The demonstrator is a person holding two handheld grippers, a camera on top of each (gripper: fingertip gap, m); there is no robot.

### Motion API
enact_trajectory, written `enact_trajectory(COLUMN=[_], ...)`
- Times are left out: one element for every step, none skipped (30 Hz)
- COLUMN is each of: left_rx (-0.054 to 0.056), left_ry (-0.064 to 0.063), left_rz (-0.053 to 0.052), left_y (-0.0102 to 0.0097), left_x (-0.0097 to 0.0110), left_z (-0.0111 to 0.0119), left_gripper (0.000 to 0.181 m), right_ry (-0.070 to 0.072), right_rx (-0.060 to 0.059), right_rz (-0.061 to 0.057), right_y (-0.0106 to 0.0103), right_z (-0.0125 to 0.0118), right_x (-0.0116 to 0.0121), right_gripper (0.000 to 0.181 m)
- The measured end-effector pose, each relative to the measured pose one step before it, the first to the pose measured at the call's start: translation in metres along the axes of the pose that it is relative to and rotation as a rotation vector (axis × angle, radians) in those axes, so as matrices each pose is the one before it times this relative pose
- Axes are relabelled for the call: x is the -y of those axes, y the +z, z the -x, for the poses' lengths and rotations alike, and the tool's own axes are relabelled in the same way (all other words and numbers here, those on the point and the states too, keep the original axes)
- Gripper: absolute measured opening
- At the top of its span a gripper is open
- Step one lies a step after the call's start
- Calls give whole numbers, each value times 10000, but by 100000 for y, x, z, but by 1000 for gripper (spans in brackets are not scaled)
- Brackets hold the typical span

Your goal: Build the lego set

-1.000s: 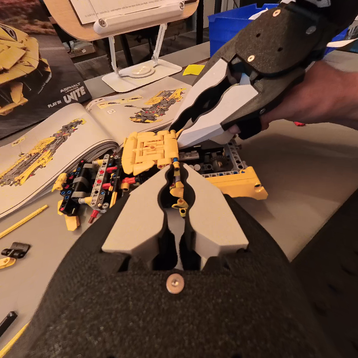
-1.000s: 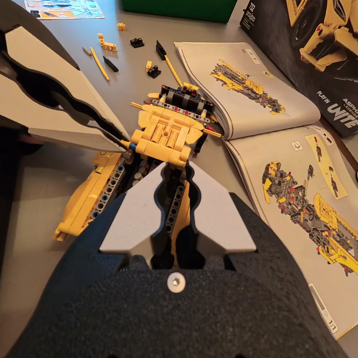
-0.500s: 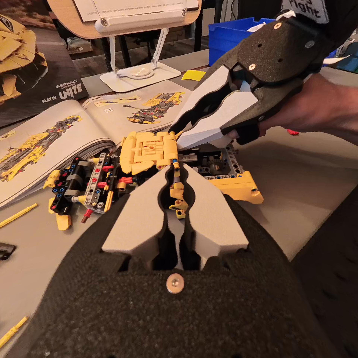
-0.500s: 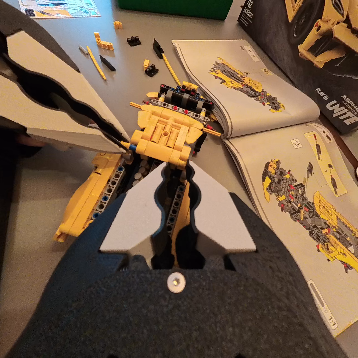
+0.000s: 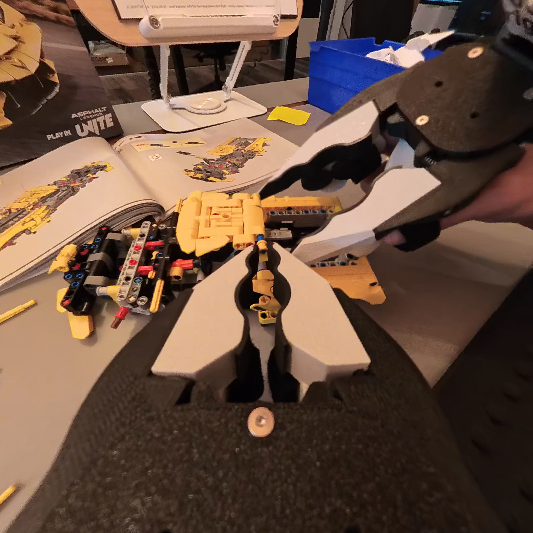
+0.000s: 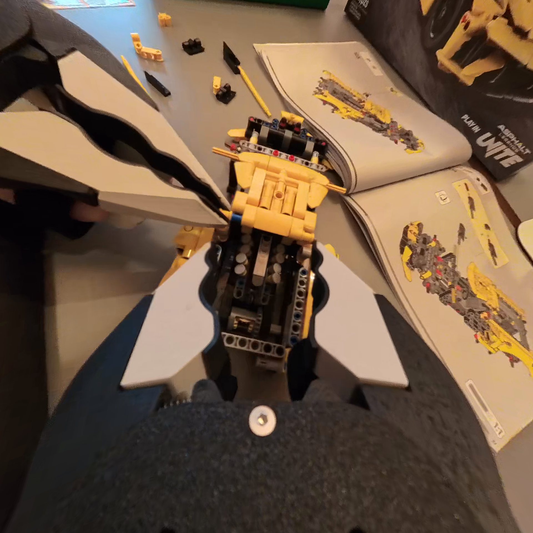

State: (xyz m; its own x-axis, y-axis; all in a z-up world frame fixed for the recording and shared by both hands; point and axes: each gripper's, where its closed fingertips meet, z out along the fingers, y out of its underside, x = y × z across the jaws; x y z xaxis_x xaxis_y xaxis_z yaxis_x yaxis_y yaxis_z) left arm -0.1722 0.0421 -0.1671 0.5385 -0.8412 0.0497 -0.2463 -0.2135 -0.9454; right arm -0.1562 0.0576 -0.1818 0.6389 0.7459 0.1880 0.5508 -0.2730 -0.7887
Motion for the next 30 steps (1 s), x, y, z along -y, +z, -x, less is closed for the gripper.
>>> enact_trajectory(left_rx=[-77, -78, -55, -43, -45, -58, -72, -90, -125, -136, -128, -131, -147, -175, -165, -133, -92, -29, 11, 11, -16, -50, -62, -44, -24, -6, 8, 7, -20, -26], left_ry=[-127, -135, -106, -71, -67, -87, -119, -160, -216, -251, -231, -204, -207, -233, -225, -169, -115, -45, 35, 40, -5, -49, -71, -52, -19, 5, 25, 32, 23, -11], left_rz=[-11, -10, -16, -11, -11, -7, -20, -27, -19, -15, -19, -6, -13, -31, -11, 9, -1, -1, 11, 10, 3, 3, -2, 1, 2, -2, -6, -14, -57, -110], left_y=[40, 46, 15, 8, 17, 20, 8, -7, 7, 11, 4, -1, -15, -52, -38, -18, -41, -33, -2, -17, -10, -38, -40, -17, -25, -20, -42, -54, -73, -113], left_x=[-14, -11, 17, 5, -13, -13, -3, 14, -13, 14, 21, 6, 12, 38, -5, -9, 1, -6, -4, -12, -6, -4, 5, -7, -2, -4, 5, 15, 80, 166], left_z=[6, -6, 3, 0, -12, -14, 5, 21, 21, 27, 23, 10, -1, -35, -22, -12, 25, 19, 8, -1, 3, 7, 12, 9, -1, -5, 0, 12, -39, -22], left_gripper=[5, 5, 5, 6, 6, 6, 6, 6, 6, 6, 5, 5, 6, 5, 6, 6, 6, 6, 6, 6, 6, 6, 6, 6, 6, 6, 6, 6, 6, 6], right_ry=[-68, -48, 136, 179, 154, 184, 154, 97, 23, 44, -16, -6, -12, 21, -20, -24, -12, -6, -1, -1, -2, -1, 3, 3, -1, -8, -9, -6, -3, -3], right_rx=[-170, -17, 122, 200, 221, 224, 182, 154, 129, 97, 24, -11, -32, -9, 32, 31, 16, -7, -10, 7, 6, -1, -4, -8, 4, 16, 20, 12, 3, -4], right_rz=[-163, -208, -53, -6, -23, -85, -100, -40, -9, -33, -52, 8, -12, -30, -23, 0, 14, 26, 15, -6, -12, -5, -2, -2, -4, -11, -5, -3, 0, 12], right_y=[-63, 19, 110, 113, 110, 131, 140, 98, 76, 45, 24, 17, 8, 5, 3, 11, 17, 26, 8, -2, 3, 5, 22, 15, -3, 8, 17, 21, 26, 3], right_z=[-54, -19, 13, 5, 12, 40, 13, 19, 0, -18, -58, -38, -52, -44, -42, 10, 22, 6, -11, 3, 15, 13, 29, 17, 12, 17, 33, 31, 26, -10], right_x=[258, 277, 62, -17, -16, 46, 72, 40, 6, 23, 48, 3, 17, 17, -5, 5, 21, 5, -9, 4, 14, 9, 19, 13, 3, 16, 17, 17, 19, -10], right_gripper=[64, 65, 66, 67, 68, 69, 69, 70, 70, 70, 70, 69, 69, 67, 65, 65, 65, 65, 65, 65, 65, 65, 65, 65, 65, 65, 65, 65, 65, 65])
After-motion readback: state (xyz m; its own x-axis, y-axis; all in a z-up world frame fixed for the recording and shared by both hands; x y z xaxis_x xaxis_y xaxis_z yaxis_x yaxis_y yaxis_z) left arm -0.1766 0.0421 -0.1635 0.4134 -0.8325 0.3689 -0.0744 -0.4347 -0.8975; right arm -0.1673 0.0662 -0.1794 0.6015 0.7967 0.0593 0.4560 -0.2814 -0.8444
